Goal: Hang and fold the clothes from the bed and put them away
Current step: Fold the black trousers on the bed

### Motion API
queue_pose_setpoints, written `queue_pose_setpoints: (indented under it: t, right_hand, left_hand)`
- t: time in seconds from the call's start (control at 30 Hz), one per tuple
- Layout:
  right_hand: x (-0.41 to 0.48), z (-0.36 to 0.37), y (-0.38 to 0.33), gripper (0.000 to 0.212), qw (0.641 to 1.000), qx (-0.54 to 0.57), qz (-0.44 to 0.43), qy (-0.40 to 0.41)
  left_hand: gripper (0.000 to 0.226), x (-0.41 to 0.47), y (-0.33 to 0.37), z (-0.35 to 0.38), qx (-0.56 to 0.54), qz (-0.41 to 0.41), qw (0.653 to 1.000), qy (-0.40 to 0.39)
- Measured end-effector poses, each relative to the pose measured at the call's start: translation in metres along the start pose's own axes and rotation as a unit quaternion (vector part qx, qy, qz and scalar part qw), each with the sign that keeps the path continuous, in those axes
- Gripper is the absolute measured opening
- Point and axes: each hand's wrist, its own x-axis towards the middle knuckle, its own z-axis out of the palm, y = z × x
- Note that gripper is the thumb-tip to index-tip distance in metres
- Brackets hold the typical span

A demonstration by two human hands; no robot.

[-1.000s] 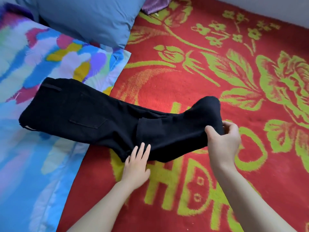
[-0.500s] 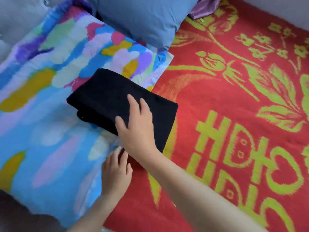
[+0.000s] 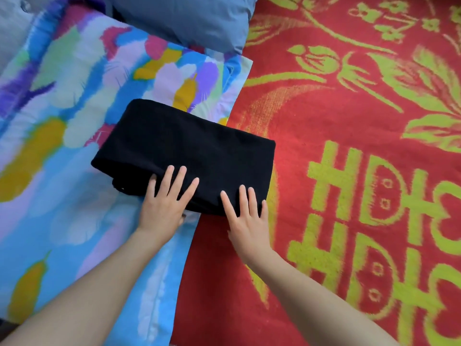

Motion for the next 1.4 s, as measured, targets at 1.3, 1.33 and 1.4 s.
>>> queue_pose_setpoints:
  t: [1.3, 1.33, 1.4]
  right_hand:
    - [-0.294, -0.119, 0.060, 0.076, 0.833, -0.129, -0.432, 0.321]
    - [-0.313, -0.117, 0.047, 0.073, 0.825, -0.109, -0.438, 0.340]
    - [-0.350, -0.109, 0.018, 0.076, 0.816, -0.100, -0.467, 0.326]
  left_hand:
    - [0.045, -0.346, 0.162, -0.207, -0.105, -0.195, 0.964, 0.146]
    - [0.046, -0.370, 0.167, -0.216, -0.102, -0.224, 0.957, 0.155]
    - [0.049, -0.415, 0.175, -0.228, -0.113, -0.282, 0.938, 0.165]
